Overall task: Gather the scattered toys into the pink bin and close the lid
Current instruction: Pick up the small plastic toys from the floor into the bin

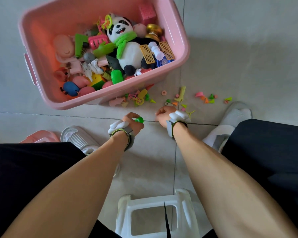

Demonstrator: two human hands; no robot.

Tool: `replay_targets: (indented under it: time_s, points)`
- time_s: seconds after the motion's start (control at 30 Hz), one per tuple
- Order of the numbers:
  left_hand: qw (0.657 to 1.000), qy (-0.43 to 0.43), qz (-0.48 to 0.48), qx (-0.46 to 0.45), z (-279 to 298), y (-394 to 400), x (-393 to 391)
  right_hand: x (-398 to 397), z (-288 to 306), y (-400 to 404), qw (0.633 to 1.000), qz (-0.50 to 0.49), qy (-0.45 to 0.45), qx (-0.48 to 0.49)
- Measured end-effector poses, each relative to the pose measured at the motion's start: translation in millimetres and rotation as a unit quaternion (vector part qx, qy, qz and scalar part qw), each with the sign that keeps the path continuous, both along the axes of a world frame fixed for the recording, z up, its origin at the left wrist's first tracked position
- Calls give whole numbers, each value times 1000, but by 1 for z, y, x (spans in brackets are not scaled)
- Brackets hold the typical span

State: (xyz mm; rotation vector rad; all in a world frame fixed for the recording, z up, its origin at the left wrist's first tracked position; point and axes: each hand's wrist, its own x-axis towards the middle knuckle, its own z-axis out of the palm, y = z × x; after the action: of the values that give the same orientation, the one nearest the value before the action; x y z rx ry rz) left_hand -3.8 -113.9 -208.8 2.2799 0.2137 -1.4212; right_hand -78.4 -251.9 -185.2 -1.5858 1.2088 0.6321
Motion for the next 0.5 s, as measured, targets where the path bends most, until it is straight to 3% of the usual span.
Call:
replay_targets:
  time_s: [0.13, 0.3, 0.5]
  points:
    - [992, -74, -102, -13, 29, -2, 10, -3, 29, 1, 999, 10, -29, -14]
    - [949, -146, -280, -23, 90, -6, 16, -7, 80, 5, 995, 4, -97, 0]
    - [902, -186, -387, -44, 148, 0, 23, -6, 138, 5, 986, 28, -160, -34]
